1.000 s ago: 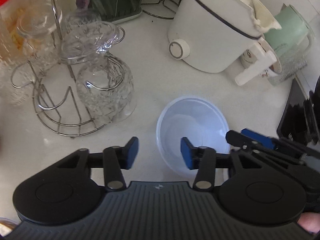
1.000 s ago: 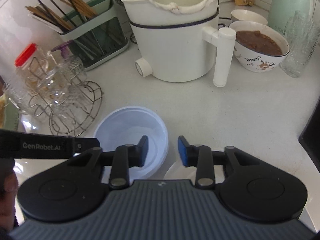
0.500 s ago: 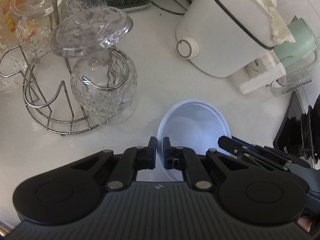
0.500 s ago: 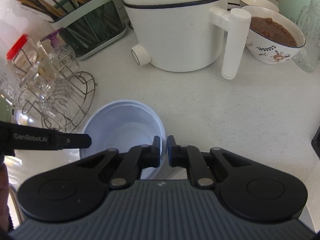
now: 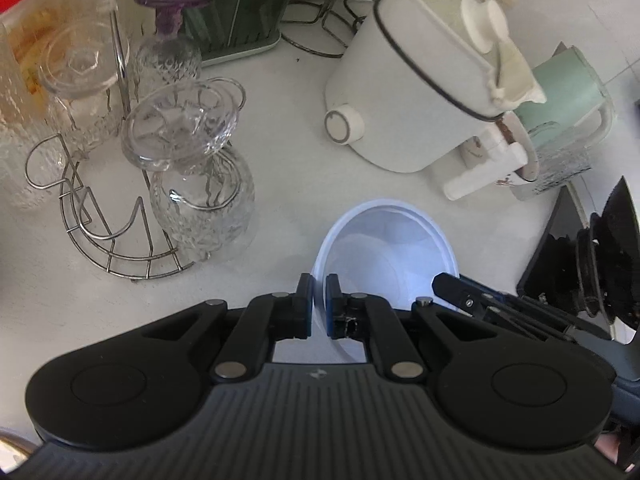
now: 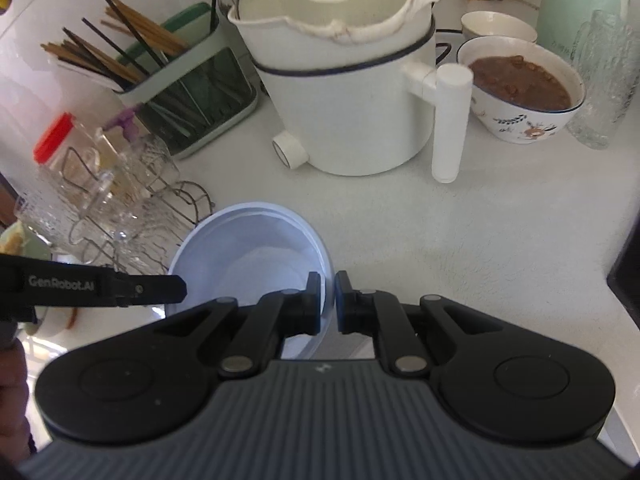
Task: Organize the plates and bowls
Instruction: 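Carry the second plastic bowl with both grippers and nest it into the first bowl, then open both grippers and release the nested bowl, then move both grippers toward the white ceramic bowl on the counter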
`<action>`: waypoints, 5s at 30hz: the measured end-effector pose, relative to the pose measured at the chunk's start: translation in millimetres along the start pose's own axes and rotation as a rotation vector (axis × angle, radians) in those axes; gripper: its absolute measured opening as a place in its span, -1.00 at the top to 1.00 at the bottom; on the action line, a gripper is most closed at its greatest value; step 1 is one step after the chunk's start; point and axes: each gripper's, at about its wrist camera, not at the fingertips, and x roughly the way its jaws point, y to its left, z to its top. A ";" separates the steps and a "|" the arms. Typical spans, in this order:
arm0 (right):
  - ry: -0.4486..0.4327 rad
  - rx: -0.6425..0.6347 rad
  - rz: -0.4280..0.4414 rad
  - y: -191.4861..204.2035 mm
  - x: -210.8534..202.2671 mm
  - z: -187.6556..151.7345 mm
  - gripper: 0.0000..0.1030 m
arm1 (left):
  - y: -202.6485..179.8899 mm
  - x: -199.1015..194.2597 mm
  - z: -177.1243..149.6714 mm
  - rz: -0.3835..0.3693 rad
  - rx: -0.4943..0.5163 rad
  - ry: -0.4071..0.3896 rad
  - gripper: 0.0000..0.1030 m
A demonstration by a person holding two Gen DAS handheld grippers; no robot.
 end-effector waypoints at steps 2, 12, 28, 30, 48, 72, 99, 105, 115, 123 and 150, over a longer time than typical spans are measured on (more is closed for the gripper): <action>-0.004 0.004 -0.004 2.2 -8.4 0.6 0.80 | -4.8 -8.6 -1.4 0.000 0.018 -0.008 0.86; -0.070 0.062 -0.015 9.7 -57.9 -5.1 0.80 | -20.8 -61.1 -16.0 -0.061 0.040 -0.062 0.86; -0.129 0.037 0.076 27.6 -99.1 -21.0 0.80 | -17.2 -122.3 -44.1 -0.082 0.049 -0.185 0.84; -0.129 0.037 0.099 29.6 -102.6 -22.9 0.80 | -12.8 -128.5 -49.1 -0.086 0.047 -0.201 0.84; -0.067 -0.083 0.200 67.9 -108.8 -51.7 0.80 | 34.4 -162.0 -117.1 -0.042 -0.078 -0.253 0.84; 0.169 -0.267 0.234 109.8 -48.2 -88.1 0.76 | 89.4 -117.5 -177.5 0.124 -0.216 -0.175 0.84; 0.063 -0.200 0.223 87.9 -68.4 -80.2 0.25 | 69.7 -139.7 -164.7 0.156 -0.177 -0.232 -0.03; -0.030 -0.189 0.215 79.9 -89.7 -70.1 0.25 | 52.8 -155.4 -152.2 0.161 -0.137 -0.275 -0.03; -0.155 -0.187 0.210 75.1 -121.0 -62.3 0.25 | 25.0 -182.1 -143.4 0.161 -0.054 -0.350 -0.03; -0.240 -0.199 0.188 74.9 -145.0 -63.7 0.25 | 16.1 -197.8 -144.4 0.139 -0.025 -0.392 -0.03; -0.296 -0.130 0.121 85.5 -192.1 -98.8 0.26 | 19.7 -240.9 -184.0 0.091 0.031 -0.430 -0.03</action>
